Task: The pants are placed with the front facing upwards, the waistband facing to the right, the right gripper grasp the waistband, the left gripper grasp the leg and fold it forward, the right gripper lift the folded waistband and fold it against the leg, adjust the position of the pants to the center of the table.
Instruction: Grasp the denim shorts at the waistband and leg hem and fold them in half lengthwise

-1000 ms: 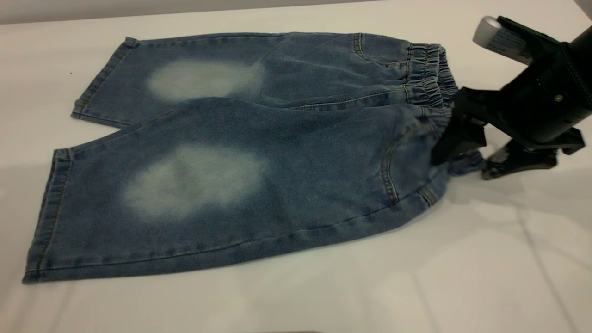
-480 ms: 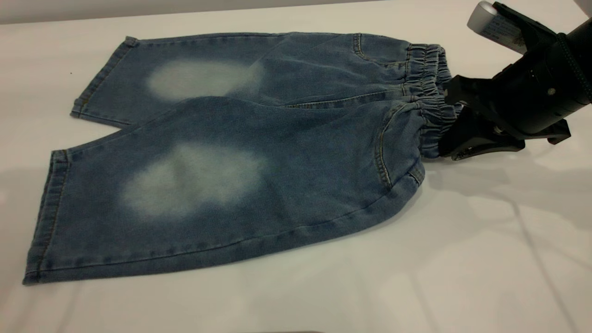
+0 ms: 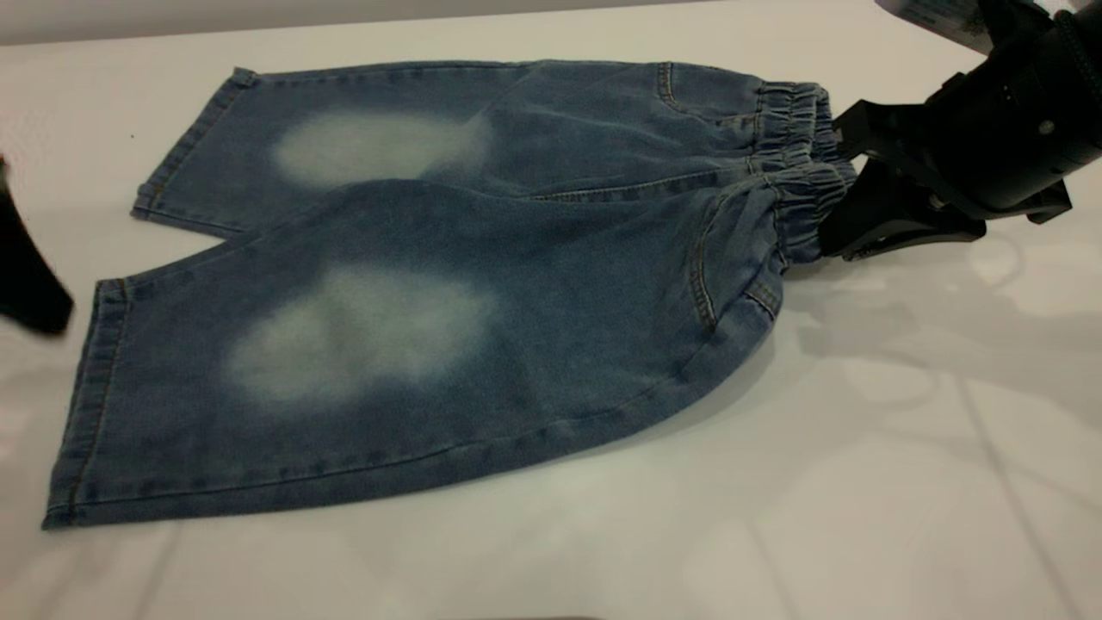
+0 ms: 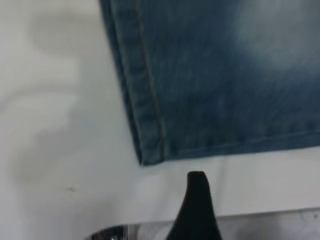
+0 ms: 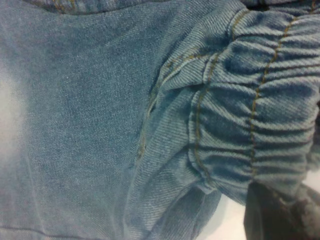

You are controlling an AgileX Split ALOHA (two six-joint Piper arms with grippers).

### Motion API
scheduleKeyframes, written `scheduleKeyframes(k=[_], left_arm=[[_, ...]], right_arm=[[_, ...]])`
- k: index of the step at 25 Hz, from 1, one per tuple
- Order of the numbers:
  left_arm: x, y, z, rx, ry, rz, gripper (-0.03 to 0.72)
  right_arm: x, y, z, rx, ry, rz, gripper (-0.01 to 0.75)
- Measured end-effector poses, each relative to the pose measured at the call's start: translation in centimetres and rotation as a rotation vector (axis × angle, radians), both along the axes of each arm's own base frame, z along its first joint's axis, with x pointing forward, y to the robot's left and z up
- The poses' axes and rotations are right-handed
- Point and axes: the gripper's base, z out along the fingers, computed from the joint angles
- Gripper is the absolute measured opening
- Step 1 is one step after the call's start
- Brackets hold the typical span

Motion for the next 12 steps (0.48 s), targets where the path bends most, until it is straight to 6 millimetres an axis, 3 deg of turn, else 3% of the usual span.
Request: scheduleKeyframes(k=[12], left_arm=[[0.8,0.4,-7.1,0.043,0.207,0.011,0.547]], right_arm=[[0.0,0.0,0.0,0.001,0.000,0.001,0.029]])
